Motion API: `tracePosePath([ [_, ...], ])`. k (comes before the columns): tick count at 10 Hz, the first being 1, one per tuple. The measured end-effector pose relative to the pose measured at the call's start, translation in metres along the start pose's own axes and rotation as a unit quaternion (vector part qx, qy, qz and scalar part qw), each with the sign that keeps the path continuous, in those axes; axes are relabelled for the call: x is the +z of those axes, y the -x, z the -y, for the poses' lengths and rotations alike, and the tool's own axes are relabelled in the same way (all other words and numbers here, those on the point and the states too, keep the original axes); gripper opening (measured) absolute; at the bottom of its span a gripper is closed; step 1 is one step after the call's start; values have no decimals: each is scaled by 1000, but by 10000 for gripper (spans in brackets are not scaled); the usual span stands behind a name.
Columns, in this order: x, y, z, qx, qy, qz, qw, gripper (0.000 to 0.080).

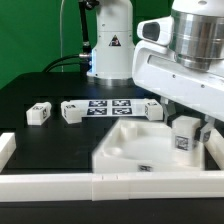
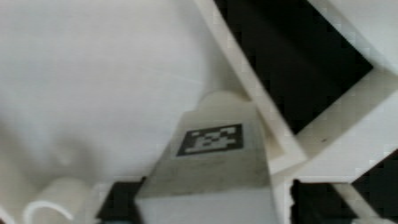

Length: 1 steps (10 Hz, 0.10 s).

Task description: Assemble one leg

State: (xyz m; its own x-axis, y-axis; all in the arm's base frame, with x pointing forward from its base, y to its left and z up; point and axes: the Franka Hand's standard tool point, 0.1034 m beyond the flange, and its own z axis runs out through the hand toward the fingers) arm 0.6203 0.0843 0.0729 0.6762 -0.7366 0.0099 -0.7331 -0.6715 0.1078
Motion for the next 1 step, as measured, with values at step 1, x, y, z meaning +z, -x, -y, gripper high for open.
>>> tracePosePath([
  [1,0,0,0,0,0,0,1000,465],
])
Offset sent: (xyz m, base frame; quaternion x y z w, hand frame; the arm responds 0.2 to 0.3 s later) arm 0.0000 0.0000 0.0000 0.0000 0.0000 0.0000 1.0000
